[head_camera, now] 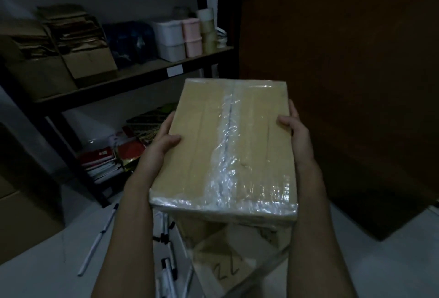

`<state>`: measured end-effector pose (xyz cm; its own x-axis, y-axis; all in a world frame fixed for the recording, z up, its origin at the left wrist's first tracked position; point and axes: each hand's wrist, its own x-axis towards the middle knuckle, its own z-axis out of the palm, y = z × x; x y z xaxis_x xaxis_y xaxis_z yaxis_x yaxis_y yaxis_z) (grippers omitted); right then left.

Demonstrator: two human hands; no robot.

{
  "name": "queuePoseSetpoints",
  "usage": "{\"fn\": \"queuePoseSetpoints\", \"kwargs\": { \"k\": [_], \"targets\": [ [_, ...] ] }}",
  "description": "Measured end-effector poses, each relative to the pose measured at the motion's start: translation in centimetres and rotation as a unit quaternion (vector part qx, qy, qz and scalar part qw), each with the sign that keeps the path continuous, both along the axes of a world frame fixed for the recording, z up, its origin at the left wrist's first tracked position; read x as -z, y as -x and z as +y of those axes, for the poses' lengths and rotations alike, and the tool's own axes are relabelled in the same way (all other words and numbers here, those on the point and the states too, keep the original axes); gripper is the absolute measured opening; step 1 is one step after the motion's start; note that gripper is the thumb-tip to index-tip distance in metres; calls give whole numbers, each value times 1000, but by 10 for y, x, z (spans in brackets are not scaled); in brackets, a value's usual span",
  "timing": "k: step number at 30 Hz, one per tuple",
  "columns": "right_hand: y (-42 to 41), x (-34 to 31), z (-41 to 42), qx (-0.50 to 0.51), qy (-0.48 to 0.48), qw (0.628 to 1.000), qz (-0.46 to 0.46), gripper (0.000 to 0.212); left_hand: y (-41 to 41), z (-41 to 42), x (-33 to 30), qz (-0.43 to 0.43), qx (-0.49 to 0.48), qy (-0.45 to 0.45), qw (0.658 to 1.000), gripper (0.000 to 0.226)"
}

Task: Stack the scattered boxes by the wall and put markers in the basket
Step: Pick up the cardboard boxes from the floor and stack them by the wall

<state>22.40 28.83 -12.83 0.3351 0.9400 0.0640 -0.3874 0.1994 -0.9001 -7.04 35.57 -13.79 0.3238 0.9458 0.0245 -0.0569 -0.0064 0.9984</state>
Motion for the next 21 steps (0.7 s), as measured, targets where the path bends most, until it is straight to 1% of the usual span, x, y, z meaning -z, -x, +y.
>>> {"fn": "queuePoseSetpoints", "kwargs": {
  "k": [3, 6, 10, 12, 15, 18, 21],
  "targets": [
    [-1, -51, 3, 7, 0, 1000, 29, 66, -2, 1, -65, 12, -4, -12, 1000, 67],
    [-1, -107, 4, 1, 10, 999, 38, 67, 1, -7, -123, 21, -11, -5, 1000, 62],
    [8, -211, 5, -13, 18, 999, 27, 75, 9, -26, -223, 12, -43, 5, 999, 60],
    [15, -276, 2, -22, 18, 999, 23, 75, 17, -35, -290, 14, -52, 5, 999, 59],
    [32, -362, 0, -40, 9, 999, 11, 74, 31, -45, -381, -11, -71, -15, 997, 61],
    [55, -448, -4, -58, 5, 998, 1, 65, 53, -61, -470, -5, -100, -27, 995, 62],
    [80, -507, -7, -88, 14, 996, -25, 59, 79, -88, -530, -10, -103, -5, 995, 67]
  ]
}}
